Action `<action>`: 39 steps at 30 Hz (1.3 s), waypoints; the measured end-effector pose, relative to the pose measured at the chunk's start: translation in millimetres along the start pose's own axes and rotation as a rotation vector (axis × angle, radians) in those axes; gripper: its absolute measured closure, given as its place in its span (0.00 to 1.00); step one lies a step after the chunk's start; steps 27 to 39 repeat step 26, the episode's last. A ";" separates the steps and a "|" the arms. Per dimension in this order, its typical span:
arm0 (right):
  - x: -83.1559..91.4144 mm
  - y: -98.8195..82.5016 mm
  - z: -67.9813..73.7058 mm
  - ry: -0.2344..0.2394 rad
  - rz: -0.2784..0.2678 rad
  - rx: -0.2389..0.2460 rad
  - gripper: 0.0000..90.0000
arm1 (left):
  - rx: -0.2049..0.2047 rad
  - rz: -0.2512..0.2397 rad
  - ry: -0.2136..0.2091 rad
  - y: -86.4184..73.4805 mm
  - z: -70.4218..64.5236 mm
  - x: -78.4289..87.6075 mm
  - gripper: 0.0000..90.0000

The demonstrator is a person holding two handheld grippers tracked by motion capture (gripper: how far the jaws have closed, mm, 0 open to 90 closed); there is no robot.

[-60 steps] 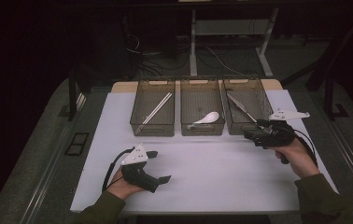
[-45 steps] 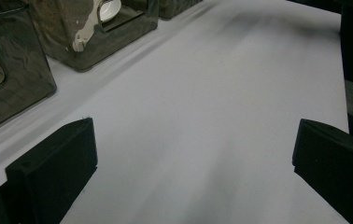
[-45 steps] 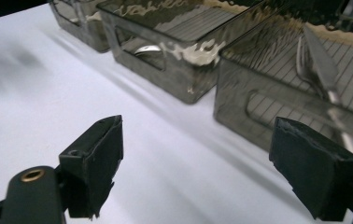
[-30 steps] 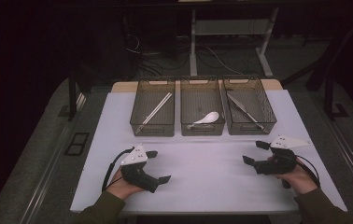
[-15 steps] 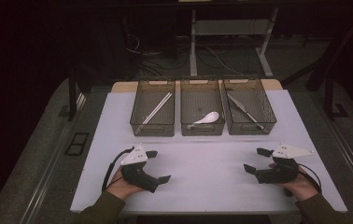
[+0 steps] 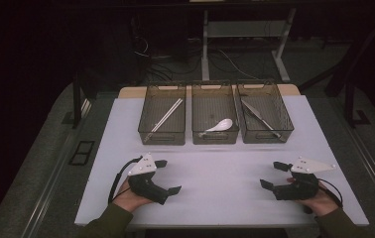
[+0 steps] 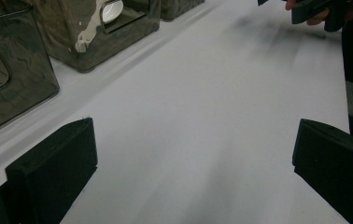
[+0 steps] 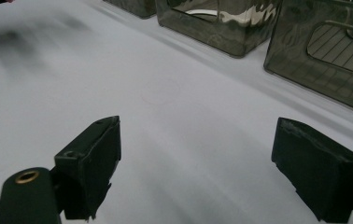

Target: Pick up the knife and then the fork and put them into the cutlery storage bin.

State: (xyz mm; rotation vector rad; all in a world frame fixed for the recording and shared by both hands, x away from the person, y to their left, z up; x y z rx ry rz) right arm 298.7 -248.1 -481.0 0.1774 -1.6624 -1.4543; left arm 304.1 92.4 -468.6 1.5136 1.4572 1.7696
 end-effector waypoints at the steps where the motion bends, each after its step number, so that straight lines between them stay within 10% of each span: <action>1: -0.1 -0.6 0.3 0.002 0.003 0.000 0.16 | 0.001 0.000 0.000 -0.1 0.0 0.0 0.00; 39: 1.0 0.2 0.2 -0.001 -0.002 -0.005 0.14 | 0.007 0.000 0.001 -0.2 0.4 -0.6 0.00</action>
Point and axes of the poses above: each handheld gripper's, and its own axes: x roughly backward along the jaws, y roughly out of its top, z roughly to its left, the point moved 8 cm from there along -x, roughly forward along the jaws, and after that the axes turned 2 degrees about -y, right-handed, at the moved point
